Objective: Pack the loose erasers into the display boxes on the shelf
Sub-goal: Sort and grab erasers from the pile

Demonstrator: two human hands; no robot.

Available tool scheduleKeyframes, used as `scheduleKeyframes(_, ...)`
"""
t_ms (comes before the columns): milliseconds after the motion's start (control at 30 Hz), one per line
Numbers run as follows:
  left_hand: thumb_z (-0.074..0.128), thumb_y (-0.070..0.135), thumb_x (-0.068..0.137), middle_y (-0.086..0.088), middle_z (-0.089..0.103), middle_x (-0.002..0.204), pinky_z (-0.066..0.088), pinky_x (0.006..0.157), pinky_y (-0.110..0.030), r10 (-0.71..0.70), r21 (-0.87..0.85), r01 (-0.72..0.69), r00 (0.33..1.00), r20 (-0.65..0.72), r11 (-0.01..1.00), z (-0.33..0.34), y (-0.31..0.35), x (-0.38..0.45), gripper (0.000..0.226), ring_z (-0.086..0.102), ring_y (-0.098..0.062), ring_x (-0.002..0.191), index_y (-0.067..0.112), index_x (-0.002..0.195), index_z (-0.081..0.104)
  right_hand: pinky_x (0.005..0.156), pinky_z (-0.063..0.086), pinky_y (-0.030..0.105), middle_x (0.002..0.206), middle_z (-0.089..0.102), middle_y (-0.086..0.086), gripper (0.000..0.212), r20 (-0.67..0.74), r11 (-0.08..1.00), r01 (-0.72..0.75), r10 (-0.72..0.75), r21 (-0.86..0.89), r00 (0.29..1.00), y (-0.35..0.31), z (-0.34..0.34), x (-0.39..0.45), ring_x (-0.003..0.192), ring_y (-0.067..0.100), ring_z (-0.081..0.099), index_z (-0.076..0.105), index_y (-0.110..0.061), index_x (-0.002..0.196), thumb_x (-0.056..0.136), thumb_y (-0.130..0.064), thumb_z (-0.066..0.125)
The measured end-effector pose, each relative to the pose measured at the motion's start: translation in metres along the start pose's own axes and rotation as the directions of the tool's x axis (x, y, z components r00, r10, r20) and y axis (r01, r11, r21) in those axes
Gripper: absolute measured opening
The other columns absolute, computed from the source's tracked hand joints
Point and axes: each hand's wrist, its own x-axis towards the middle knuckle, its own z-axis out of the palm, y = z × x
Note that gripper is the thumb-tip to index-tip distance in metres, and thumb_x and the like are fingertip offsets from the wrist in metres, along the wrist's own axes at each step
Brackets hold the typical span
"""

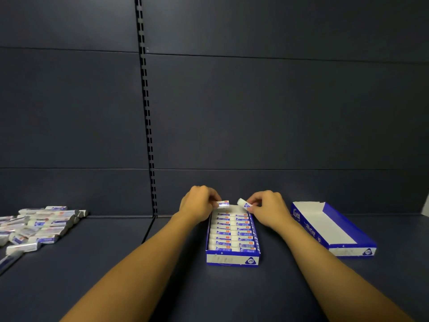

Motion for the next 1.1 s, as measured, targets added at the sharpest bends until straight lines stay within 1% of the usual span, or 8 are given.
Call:
scheduleKeyframes(167,0.071,0.025,0.092,0.006,0.071,0.102,0.057,0.085,-0.043,-0.021,-0.016,0.021,1.0,0.002,1.0,0.017,-0.006,0.003,0.012,0.065,-0.015,0.095,0.035,0.096,0.074,0.063,0.048,0.017,0.092,0.069,-0.01,0.015,-0.059,0.993,-0.002,0.009,0.114,0.998,0.003,0.016,0.008,0.078,0.001,0.062,0.074,-0.021,0.103,0.089,-0.025,0.075)
scheduleKeyframes(333,0.065,0.021,0.095,0.005,0.065,0.107,0.052,0.088,-0.037,0.026,0.028,-0.025,0.999,-0.027,0.999,0.025,-0.009,0.006,0.017,0.057,-0.015,0.105,0.032,0.105,0.075,0.063,0.042,0.012,0.1,0.068,-0.007,0.015,-0.112,0.986,0.013,0.005,0.164,0.994,0.009,0.025,0.007,0.084,0.003,0.063,0.073,-0.021,0.104,0.09,-0.023,0.074)
scheduleKeyframes(467,0.062,0.013,0.095,0.01,0.062,0.109,0.051,0.088,-0.037,0.064,0.072,-0.06,0.996,-0.061,0.996,0.03,-0.012,0.007,0.023,0.05,-0.012,0.109,0.028,0.104,0.077,0.063,0.038,0.01,0.101,0.062,-0.008,0.017,-0.116,0.993,0.04,-0.027,0.11,0.993,0.008,0.021,0.011,0.084,0.0,0.056,0.073,-0.02,0.107,0.09,-0.019,0.074)
scheduleKeyframes(633,0.06,0.013,0.094,0.004,0.06,0.115,0.051,0.087,-0.036,0.058,0.112,-0.051,0.996,-0.063,0.992,0.032,-0.005,0.01,0.021,0.051,-0.017,0.113,0.022,0.103,0.077,0.062,0.039,0.011,0.103,0.059,-0.008,0.017,-0.074,0.998,0.063,-0.061,0.031,0.995,0.004,0.022,0.013,0.082,-0.002,0.054,0.072,-0.02,0.109,0.091,-0.021,0.072)
scheduleKeyframes(800,0.062,0.017,0.094,0.003,0.067,0.114,0.055,0.084,-0.034,0.023,0.058,-0.02,0.997,-0.068,0.998,0.034,-0.006,0.009,0.02,0.061,-0.017,0.105,0.027,0.103,0.077,0.067,0.045,0.015,0.106,0.06,-0.01,0.016,0.026,0.994,0.082,-0.08,-0.072,0.996,-0.003,0.022,0.012,0.091,0.004,0.058,0.071,-0.024,0.108,0.091,-0.024,0.072)
scheduleKeyframes(933,0.061,0.018,0.096,0.002,0.066,0.113,0.052,0.082,-0.032,0.048,0.054,-0.042,0.993,-0.112,0.998,0.033,-0.005,0.005,0.018,0.061,-0.017,0.105,0.024,0.104,0.076,0.069,0.052,0.021,0.096,0.063,-0.01,0.019,0.053,0.989,0.096,-0.091,-0.109,0.994,-0.007,0.02,0.015,0.087,0.005,0.061,0.065,-0.028,0.106,0.09,-0.02,0.073)
scheduleKeyframes(1033,0.062,0.015,0.094,0.001,0.063,0.113,0.054,0.085,-0.034,0.056,0.03,-0.053,0.992,-0.113,0.998,0.034,-0.008,0.004,0.019,0.06,-0.018,0.104,0.022,0.103,0.077,0.064,0.05,0.021,0.096,0.065,-0.006,0.011,0.09,0.979,0.101,-0.086,-0.177,0.992,-0.01,0.019,0.017,0.086,0.006,0.062,0.064,-0.026,0.099,0.092,-0.022,0.071)
scheduleKeyframes(1100,0.062,0.014,0.094,0.002,0.063,0.111,0.055,0.087,-0.036,0.062,0.008,-0.062,0.991,-0.115,0.998,0.036,-0.011,0.004,0.019,0.06,-0.017,0.104,0.021,0.101,0.078,0.062,0.048,0.02,0.1,0.066,-0.005,0.009,0.111,0.969,0.112,-0.089,-0.22,0.99,-0.011,0.02,0.017,0.087,0.007,0.061,0.065,-0.025,0.1,0.093,-0.024,0.07)
